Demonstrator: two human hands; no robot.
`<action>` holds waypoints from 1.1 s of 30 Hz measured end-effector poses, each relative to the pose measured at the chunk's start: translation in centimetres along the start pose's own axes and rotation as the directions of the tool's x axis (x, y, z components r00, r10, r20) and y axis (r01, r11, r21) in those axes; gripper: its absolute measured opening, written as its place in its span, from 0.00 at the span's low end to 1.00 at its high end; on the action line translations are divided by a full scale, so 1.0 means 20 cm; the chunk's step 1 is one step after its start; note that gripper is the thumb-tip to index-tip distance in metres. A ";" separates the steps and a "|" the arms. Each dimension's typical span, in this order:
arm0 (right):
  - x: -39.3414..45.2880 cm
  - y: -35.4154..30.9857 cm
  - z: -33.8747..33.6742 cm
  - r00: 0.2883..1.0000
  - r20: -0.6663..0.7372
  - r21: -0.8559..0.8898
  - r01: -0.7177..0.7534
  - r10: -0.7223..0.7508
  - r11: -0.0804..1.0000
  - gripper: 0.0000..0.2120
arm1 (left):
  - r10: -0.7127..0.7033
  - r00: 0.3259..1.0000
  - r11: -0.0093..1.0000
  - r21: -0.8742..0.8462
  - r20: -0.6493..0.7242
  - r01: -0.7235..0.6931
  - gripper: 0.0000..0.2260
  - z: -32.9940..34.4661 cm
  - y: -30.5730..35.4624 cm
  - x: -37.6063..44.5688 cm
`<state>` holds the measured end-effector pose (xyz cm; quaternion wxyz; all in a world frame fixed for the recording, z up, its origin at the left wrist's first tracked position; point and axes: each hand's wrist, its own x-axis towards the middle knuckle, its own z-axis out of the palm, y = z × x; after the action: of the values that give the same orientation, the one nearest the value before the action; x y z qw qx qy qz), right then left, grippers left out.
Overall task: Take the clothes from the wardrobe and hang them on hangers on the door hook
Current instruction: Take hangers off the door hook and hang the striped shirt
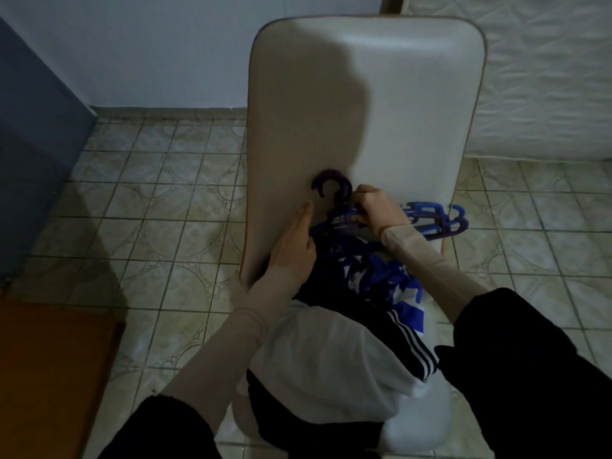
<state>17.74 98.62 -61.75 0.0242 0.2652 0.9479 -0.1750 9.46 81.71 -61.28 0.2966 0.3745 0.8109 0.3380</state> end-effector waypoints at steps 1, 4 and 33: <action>-0.01 0.00 0.00 1.000 -0.014 0.006 0.002 -0.001 1.000 0.13 | -0.005 1.000 1.000 0.004 0.004 0.005 0.27 0.02 0.00 0.00; -0.07 0.00 -0.02 0.997 -0.070 0.055 0.032 -0.029 0.998 0.15 | 0.005 1.000 0.999 0.047 0.014 -0.006 0.27 0.05 0.01 -0.01; -0.57 0.31 0.47 0.969 -0.040 0.373 -0.213 0.245 0.903 0.07 | -0.148 0.988 0.978 0.152 0.047 0.139 0.07 0.70 0.04 0.01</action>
<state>30.37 94.77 -70.90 -0.0460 0.3816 0.8611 -0.3328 20.02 86.75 -69.12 0.3151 0.3456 0.8498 0.2433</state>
